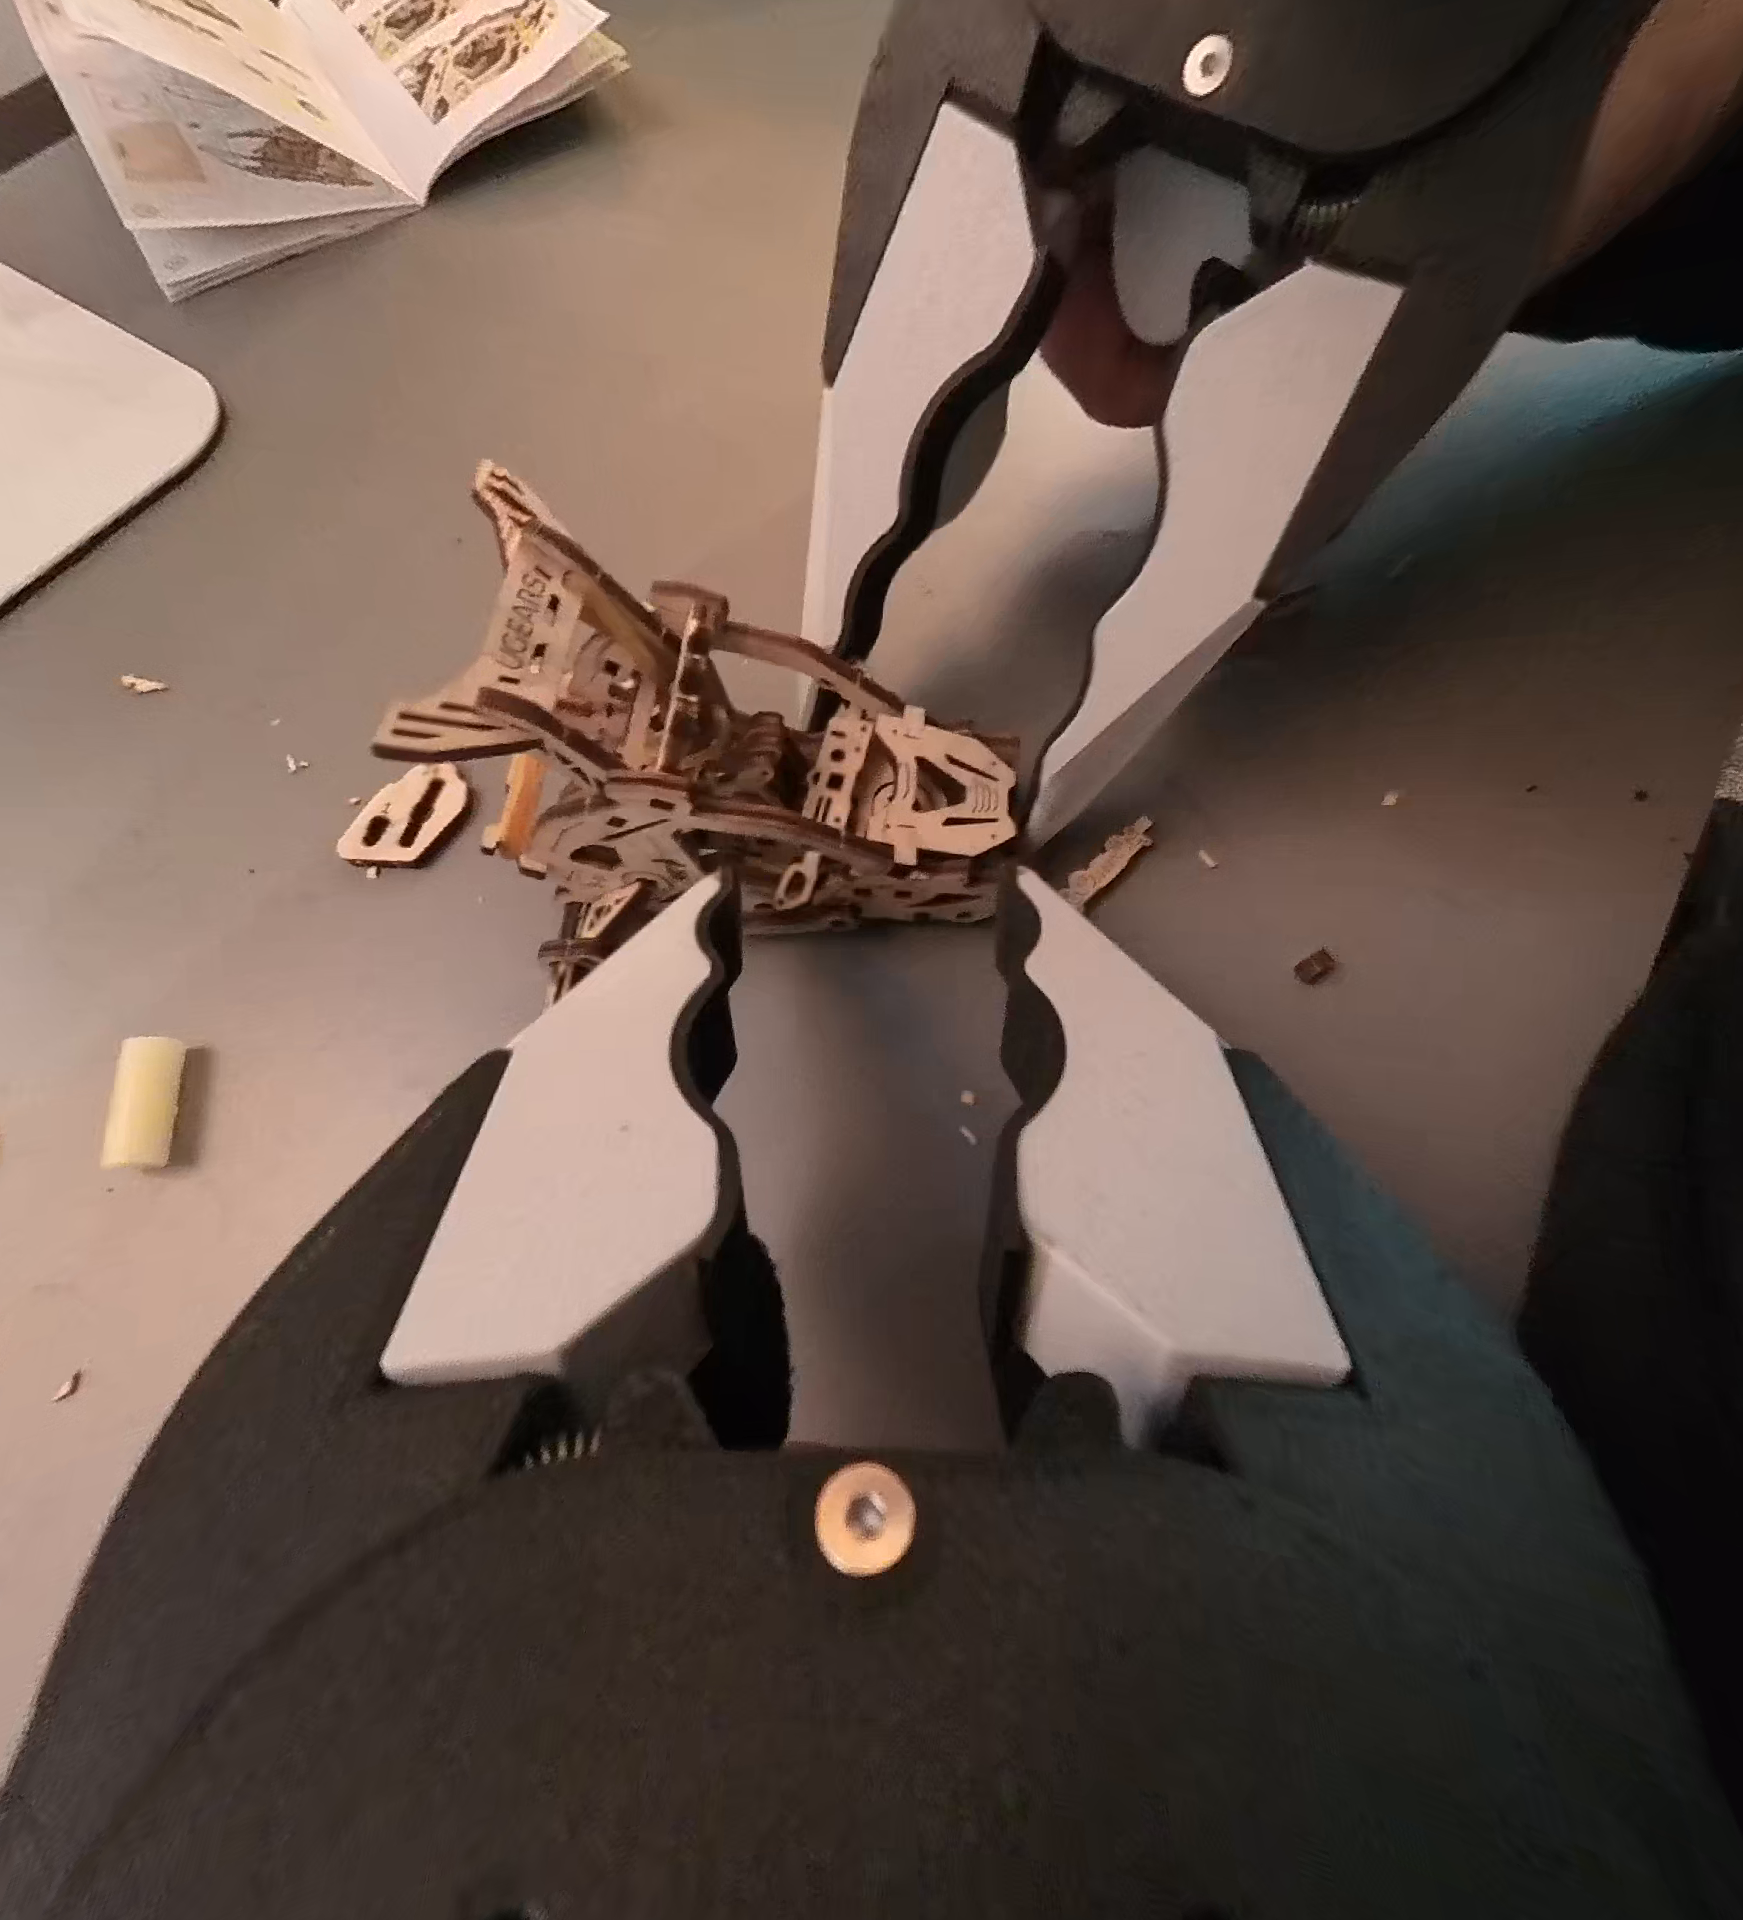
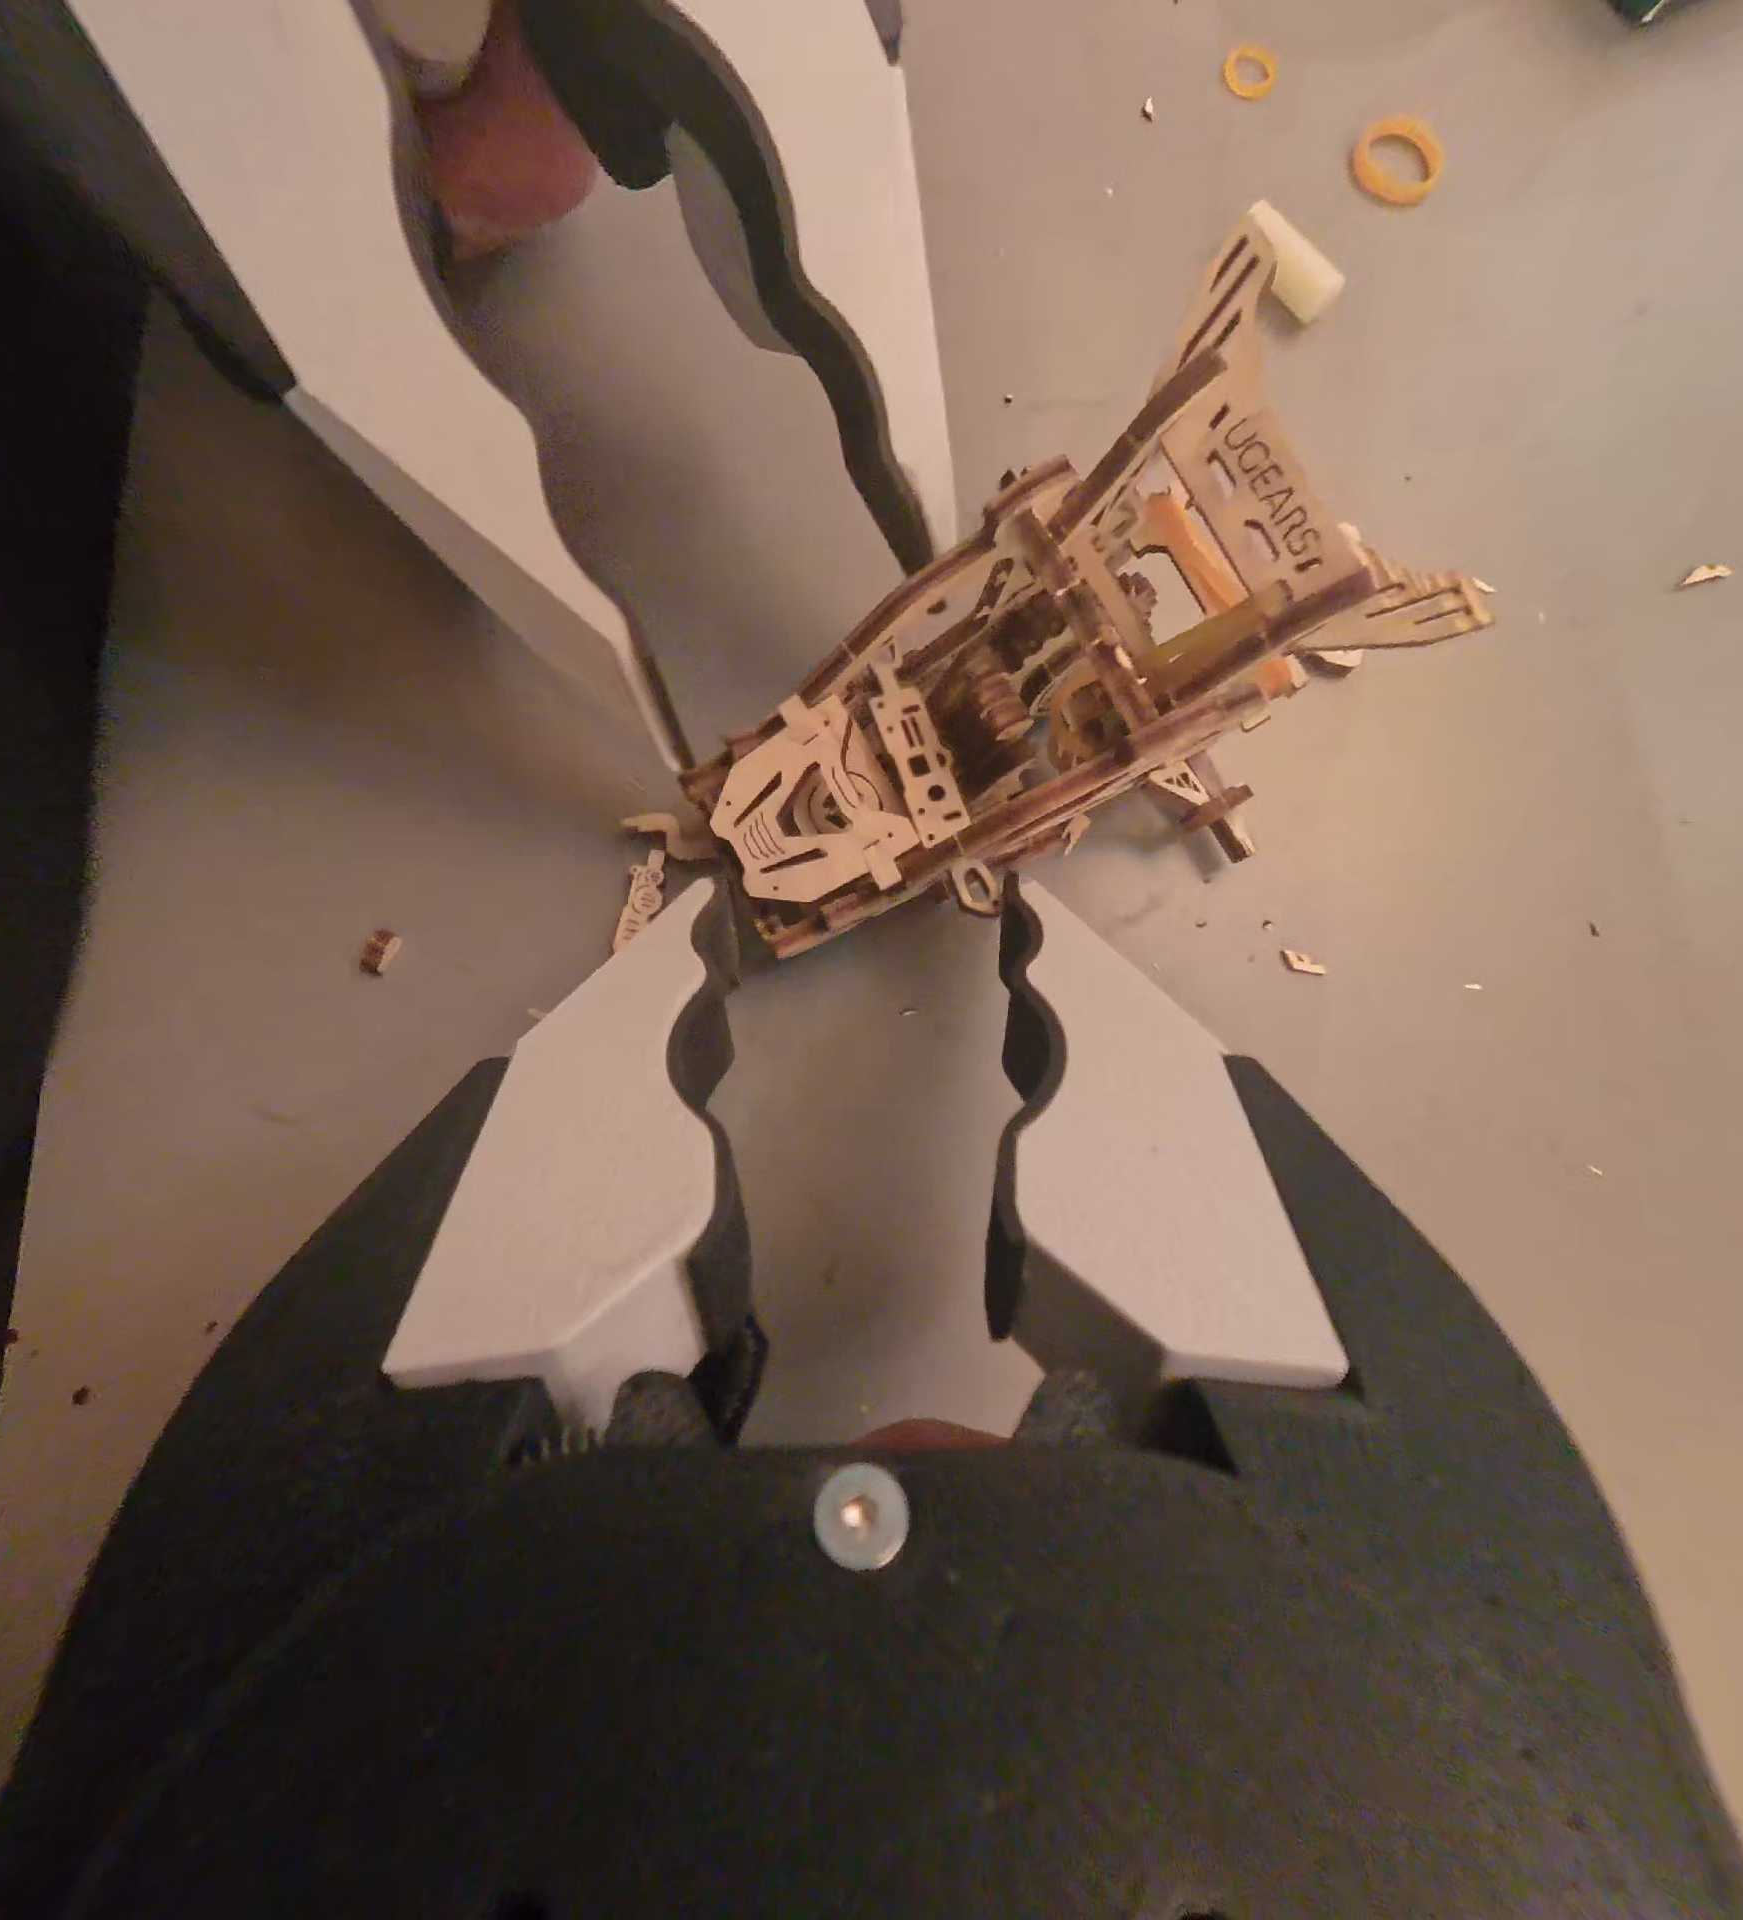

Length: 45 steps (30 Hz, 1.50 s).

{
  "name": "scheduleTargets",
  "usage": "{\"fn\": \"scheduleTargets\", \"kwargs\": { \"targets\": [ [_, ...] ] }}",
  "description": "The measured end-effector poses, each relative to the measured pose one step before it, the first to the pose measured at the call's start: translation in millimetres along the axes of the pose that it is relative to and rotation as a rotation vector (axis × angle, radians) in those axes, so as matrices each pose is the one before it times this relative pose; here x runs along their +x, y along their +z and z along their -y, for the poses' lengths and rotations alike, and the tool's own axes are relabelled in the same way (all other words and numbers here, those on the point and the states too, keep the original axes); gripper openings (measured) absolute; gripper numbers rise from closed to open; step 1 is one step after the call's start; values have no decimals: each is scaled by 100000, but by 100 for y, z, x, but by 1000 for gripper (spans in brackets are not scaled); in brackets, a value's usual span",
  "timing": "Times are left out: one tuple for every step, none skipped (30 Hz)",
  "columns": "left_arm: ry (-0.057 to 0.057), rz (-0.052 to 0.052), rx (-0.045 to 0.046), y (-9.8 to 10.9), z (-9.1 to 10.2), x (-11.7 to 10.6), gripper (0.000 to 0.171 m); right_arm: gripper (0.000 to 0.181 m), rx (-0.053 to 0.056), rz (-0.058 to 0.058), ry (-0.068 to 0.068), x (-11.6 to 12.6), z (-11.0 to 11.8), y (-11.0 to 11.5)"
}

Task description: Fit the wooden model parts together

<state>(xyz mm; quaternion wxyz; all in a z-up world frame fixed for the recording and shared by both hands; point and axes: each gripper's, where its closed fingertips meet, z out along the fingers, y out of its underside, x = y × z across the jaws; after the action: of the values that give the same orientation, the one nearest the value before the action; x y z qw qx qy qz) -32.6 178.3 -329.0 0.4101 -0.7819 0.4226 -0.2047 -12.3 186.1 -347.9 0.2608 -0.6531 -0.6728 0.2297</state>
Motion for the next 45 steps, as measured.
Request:
{"fn": "scheduleTargets", "kwargs": {
  "targets": [
    [554, 389, -206, 96, -29, 114, 47, 48, -137, 72, -163, -13, -61, 85],
    [671, 1155, 408, 8, 61, -98, 48, 48, 245, 182, -200, -34, 9, 47],
    [177, 438, 189, 17, 41, -91, 47, 47, 652, 259, -178, -54, 68, -3],
    [-529, -964, -84, 70, -2, 39, 47, 47, 111, 118, 275, 3, -6, 31],
    [-1507, -476, -224, 41, -1, -62, 47, 46, -254, 68, -303, -20, -43, 53],
    [-899, 24, -80, -2, 1, -43, 47, 46, -154, -94, -659, -31, -22, 23],
    [-378, -137, 99, -2, -4, 106, 49, 46, -187, -70, -213, -25, 0, 19],
    [-103, -153, -528, -29, -54, 90, 50, 45, 247, 194, -170, -65, 37, 16],
    [-613, -955, -1737, -95, -209, 97, 47, 45, 413, 260, -150, -67, 39, 22],
    [-1753, -958, -688, -65, -118, -4, 48, 45, 227, 414, 28, -70, 34, 44],
    [-1938, -437, 212, -100, -98, -104, 50, 44, 153, 313, -99, -67, 33, 45],
    [-1644, -144, -166, -58, -157, -134, 51, 44, 163, 34, -187, -30, 55, 37],
    [-848, -396, -132, -22, -82, -8, 53, 44, 93, 49, -223, -39, 53, 25],
    [438, -19, 329, -44, 51, 62, 51, 44, 276, 163, -256, -53, 77, 24],
    [1753, 1379, -3, -26, 30, -69, 51, 44, 102, 329, -113, -57, 39, 41],
    [1912, 782, -350, 39, -21, -12, 51, 44, 45, -64, -154, 0, 16, 24],
    [310, 85, -178, -11, 14, -16, 51, 44, 184, -43, -23, 25, -11, 8],
    [-246, 193, -66, -76, 38, -90, 49, 45, 508, -150, 143, 41, 60, 1],
    [13, 191, 288, -48, 26, -60, 47, 46, 527, -180, 131, 16, 65, 2],
    [-24, -408, -278, 29, -90, 64, 47, 46, -137, 31, 26, -5, 3, 11],
    [-161, -533, -325, 38, -99, 96, 46, 47, 5, -169, -155, 16, 15, -15],
    [-31, 34, 264, -12, 26, 25, 45, 46, 15, 8, 12, 8, -6, -6],
    [197, 71, 15, -4, -15, 15, 44, 46, 248, 106, 249, 6, 3, 5],
    [-381, -213, 134, 0, -13, 25, 44, 46, 218, 94, 144, -15, 1, 2],
    [-217, -218, 134, -28, -9, 25, 43, 47, 134, -15, 63, -23, 6, 10],
    [613, 360, 146, -57, 5, -3, 42, 47, 2, -80, 16, -11, -11, 29],
    [577, 506, 57, -44, 7, -4, 42, 47, 157, 0, 172, -2, 22, 25],
    [67, 348, 112, -18, -4, 10, 41, 47, 95, 93, 104, 0, 19, 14],
    [32, 300, 120, -21, -6, -9, 41, 47, 78, -146, -158, 22, 19, 26],
    [135, 201, 250, -4, 6, 11, 41, 47, 47, 36, -26, 17, 13, 24],
    [-161, 74, 123, -2, -16, 6, 41, 47, 124, 134, -32, -5, 45, 8],
    [-25, 186, 168, -15, 3, -12, 41, 47, 53, -46, -178, 9, 16, 25],
    [449, 547, 348, -22, 27, -21, 41, 47, 206, 292, 234, -18, 13, 29],
    [635, 482, 245, 5, 14, 21, 41, 48, 213, 548, 553, -16, 17, 8],
    [868, 508, 155, -15, 18, -13, 40, 48, 211, 232, 370, 30, -11, -5],
    [691, 656, 358, -34, 22, -51, 39, 48, 30, 79, 590, 47, -8, 9],
    [354, 408, 223, -43, 28, -32, 38, 49, 229, 196, 375, -4, 29, 2],
    [924, 725, 405, -48, 70, -59, 35, 50, 64, -70, 206, 5, -5, 19],
    [1010, 392, 282, -13, 25, 9, 34, 51, -148, 18, 10, -14, -47, 33],
    [440, 338, 197, -3, 9, -9, 34, 51, 177, -182, -110, 32, 3, -8],
    [154, 240, 66, 7, 13, -16, 33, 51, 244, 370, 557, 17, -7, -46],
    [89, -50, -78, 23, 21, -7, 33, 51, 490, 594, 883, 13, 26, -58],
    [248, -15, 61, 16, 17, -17, 33, 50, 233, -105, 52, 69, -13, -40],
    [365, 187, -26, 17, 12, -34, 33, 50, 199, -472, -276, 64, -8, -35],
    [773, 405, 14, 12, 16, -49, 33, 51, 226, -199, 110, 20, 45, -13]
  ]
}}
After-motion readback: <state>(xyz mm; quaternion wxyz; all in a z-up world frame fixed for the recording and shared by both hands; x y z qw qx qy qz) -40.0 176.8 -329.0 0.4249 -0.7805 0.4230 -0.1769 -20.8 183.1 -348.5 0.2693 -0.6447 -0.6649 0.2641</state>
